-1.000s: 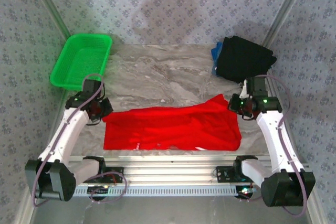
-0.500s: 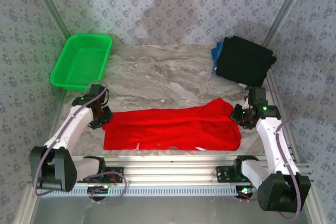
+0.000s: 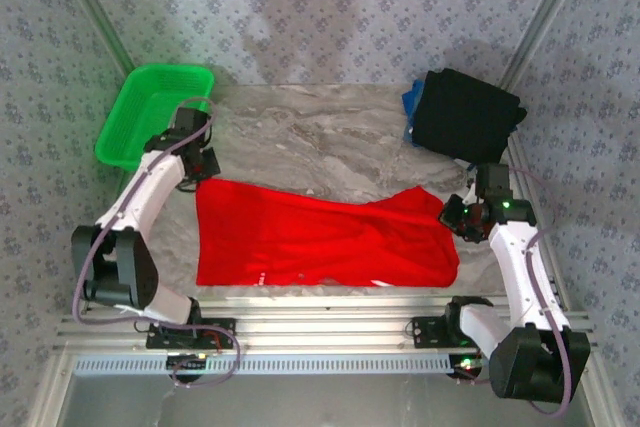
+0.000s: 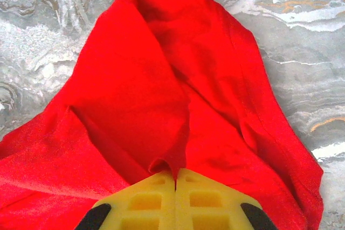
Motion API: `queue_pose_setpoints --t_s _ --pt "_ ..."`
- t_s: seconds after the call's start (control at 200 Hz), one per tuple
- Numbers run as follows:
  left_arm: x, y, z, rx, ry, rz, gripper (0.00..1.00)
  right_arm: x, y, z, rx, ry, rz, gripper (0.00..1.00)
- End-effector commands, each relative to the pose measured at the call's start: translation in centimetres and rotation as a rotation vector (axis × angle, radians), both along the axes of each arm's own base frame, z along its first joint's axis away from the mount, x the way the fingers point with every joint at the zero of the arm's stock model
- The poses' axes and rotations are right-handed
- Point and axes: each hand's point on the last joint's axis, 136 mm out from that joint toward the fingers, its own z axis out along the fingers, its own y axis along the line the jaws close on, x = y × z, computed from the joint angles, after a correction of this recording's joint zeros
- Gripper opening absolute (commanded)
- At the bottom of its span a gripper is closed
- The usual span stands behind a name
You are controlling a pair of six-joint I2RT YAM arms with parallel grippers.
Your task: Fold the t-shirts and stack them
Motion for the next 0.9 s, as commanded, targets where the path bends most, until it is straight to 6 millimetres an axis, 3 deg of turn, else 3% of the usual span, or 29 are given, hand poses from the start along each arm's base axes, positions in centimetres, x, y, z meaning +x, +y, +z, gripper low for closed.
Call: queue_pose_setpoints --t_s 0.0,0.14,0.295,0.575,0.894 --pt "1.6 1.1 0.3 0.114 0.007 -0.058 0.00 0.3 0.1 1.2 0.027 -0.033 -0.012 0.00" --pt "1.4 0.9 -1.2 0.122 0.044 -0.074 0.00 -0.2 0.4 1.0 0.039 -0.013 -0.009 0.00" --pt "-0.1 1.1 -2.5 0.128 0.068 -0.072 0.00 -1.1 0.3 0.7 0.031 0.008 -0.015 0.00" --pt "-4.9 2.0 -4.4 0.114 0.117 -0.001 0.00 -3.8 0.2 -0.9 0.045 0.111 -0.079 0.00" --pt "-9.9 2.4 -8.3 0.100 0.291 0.106 0.00 -6.7 -0.9 -3.2 0.007 0.226 -0.185 0.00"
